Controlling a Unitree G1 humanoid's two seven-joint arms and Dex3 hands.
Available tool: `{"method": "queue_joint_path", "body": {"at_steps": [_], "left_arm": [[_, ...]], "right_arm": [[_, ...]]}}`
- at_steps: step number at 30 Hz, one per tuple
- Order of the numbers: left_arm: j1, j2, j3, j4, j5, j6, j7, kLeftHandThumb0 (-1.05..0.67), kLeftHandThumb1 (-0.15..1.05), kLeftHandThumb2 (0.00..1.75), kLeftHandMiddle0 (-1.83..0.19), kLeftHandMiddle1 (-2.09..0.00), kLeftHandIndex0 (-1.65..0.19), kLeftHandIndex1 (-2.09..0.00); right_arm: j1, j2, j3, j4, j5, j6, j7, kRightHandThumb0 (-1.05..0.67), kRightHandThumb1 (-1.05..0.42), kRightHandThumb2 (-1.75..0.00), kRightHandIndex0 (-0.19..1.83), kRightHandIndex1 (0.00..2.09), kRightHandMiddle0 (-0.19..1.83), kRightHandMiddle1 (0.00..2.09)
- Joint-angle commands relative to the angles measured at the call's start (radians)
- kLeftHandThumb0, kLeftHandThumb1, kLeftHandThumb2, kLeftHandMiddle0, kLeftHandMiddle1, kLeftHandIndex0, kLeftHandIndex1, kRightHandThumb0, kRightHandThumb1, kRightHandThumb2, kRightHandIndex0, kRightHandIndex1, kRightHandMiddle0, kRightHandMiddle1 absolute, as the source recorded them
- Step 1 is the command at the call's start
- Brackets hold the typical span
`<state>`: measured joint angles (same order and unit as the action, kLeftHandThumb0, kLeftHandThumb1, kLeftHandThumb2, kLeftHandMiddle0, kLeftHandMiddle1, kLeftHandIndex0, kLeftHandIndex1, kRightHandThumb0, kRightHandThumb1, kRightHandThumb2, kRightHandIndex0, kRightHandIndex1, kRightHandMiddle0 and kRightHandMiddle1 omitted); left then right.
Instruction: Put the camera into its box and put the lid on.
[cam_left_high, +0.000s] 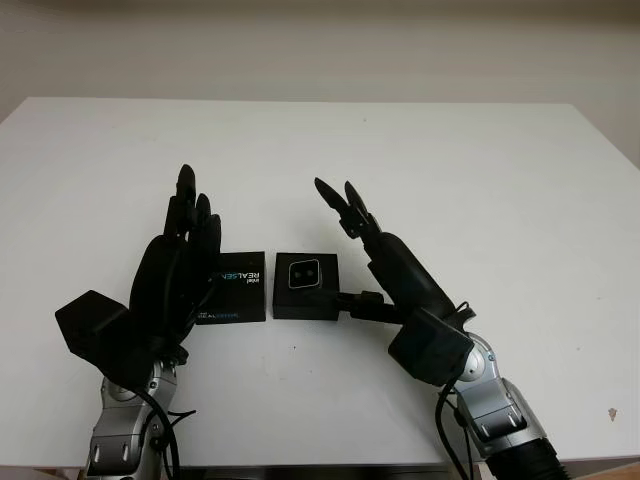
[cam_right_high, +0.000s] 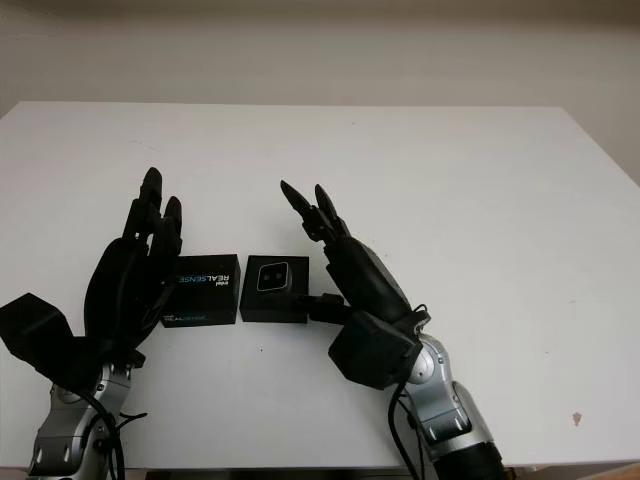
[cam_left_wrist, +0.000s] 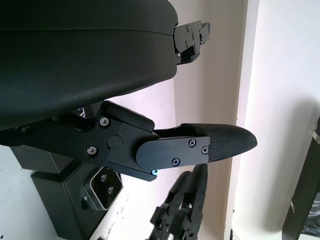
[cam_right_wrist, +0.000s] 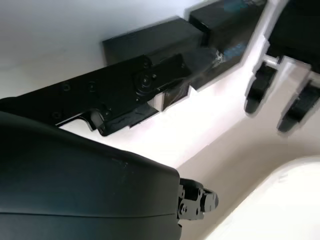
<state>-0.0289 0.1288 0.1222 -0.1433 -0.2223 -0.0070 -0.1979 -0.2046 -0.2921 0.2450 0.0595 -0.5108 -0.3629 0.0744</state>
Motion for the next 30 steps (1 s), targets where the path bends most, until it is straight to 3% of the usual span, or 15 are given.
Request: {"method": "queue_joint_path", "body": {"at_steps": [1, 5, 9, 21, 30], "left_arm": [[-0.009, 0.006, 0.002, -0.010, -0.004, 0.002, -0.006, -0.74, 1.05, 0.49, 0.19, 0.00, 0.19, 0.00], [-0.010, 0.001, -0.001, -0.011, -0.002, 0.005, 0.002, -0.74, 1.05, 0.49, 0.19, 0.00, 0.19, 0.00], [-0.007, -0.002, -0.002, -0.017, -0.004, 0.010, 0.006, -0.74, 1.05, 0.49, 0.19, 0.00, 0.19, 0.00], [0.010, -0.004, 0.001, -0.035, -0.004, 0.003, 0.016, -0.73, 1.05, 0.49, 0.19, 0.00, 0.19, 0.00], [0.013, -0.009, 0.002, -0.040, -0.012, 0.004, 0.015, -0.73, 1.05, 0.47, 0.19, 0.00, 0.19, 0.00]], "right_arm": [[-0.028, -0.040, 0.015, -0.014, -0.057, -0.069, -0.034, -0.78, -1.04, -0.21, -0.12, 0.05, -0.10, 0.11], [-0.046, -0.097, 0.038, -0.008, -0.130, -0.150, -0.043, -0.82, -1.05, -0.42, -0.11, 0.06, -0.09, 0.10], [-0.062, -0.127, 0.061, 0.021, -0.181, -0.179, -0.041, -0.84, -1.05, -0.51, -0.11, 0.05, -0.06, 0.10], [-0.093, -0.178, 0.117, 0.099, -0.307, -0.170, -0.052, -0.85, -1.05, -0.53, -0.08, 0.07, 0.00, 0.10], [-0.034, -0.213, 0.137, 0.027, -0.269, -0.103, 0.099, -0.83, -1.05, -0.48, -0.12, 0.05, -0.06, 0.05]]}}
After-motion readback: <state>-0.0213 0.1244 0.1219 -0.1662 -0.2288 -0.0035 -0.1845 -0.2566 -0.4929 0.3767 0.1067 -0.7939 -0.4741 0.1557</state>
